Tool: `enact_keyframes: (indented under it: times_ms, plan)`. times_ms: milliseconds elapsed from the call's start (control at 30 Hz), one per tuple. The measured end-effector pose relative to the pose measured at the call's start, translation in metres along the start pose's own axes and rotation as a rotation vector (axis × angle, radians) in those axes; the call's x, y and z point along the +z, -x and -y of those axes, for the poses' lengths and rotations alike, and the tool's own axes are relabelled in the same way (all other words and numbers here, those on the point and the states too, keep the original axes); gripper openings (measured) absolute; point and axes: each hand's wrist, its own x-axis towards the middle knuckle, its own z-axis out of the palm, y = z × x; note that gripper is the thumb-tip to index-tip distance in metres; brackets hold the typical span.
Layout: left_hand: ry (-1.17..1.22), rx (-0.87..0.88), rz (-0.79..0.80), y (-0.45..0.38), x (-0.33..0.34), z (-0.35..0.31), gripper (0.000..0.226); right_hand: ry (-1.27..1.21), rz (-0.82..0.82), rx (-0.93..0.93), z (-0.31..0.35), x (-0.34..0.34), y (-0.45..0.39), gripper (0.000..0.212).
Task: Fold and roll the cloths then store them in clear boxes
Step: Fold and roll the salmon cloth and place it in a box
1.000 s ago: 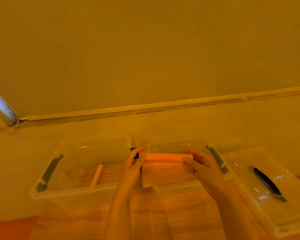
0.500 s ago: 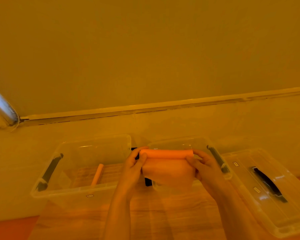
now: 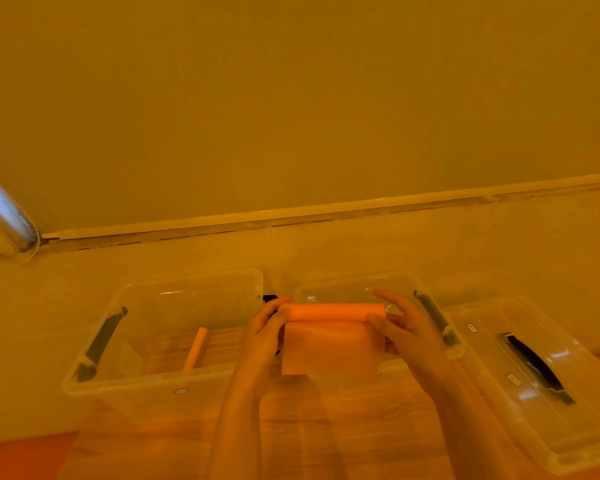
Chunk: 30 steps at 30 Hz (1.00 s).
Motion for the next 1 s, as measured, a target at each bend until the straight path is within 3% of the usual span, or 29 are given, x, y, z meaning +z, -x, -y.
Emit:
enact_keyframes:
  times_ms: [133, 433, 700, 867, 1000]
  plan:
    - [0.003, -0.063, -0.060, -0.002, 0.001, 0.002, 0.019, 0.002, 0.070, 0.004, 0.002, -0.005, 0.001, 0.030]
    - [0.026, 0.012, 0.058, -0.003, 0.000, 0.000, 0.031, -0.033, 0.040, 0.010, -0.006, -0.007, -0.002, 0.033]
    - [0.010, 0.030, 0.025, -0.003, -0.002, 0.006, 0.019, 0.024, 0.001, -0.024, -0.003, 0.002, -0.002, 0.023]
    - [0.080, -0.045, 0.043, -0.005, -0.002, 0.007, 0.017, -0.045, 0.021, -0.013, -0.009, -0.001, -0.005, 0.033]
    - [0.045, 0.026, 0.148, 0.001, -0.005, 0.003, 0.020, -0.089, 0.030, -0.031, -0.012, -0.003, -0.006, 0.040]
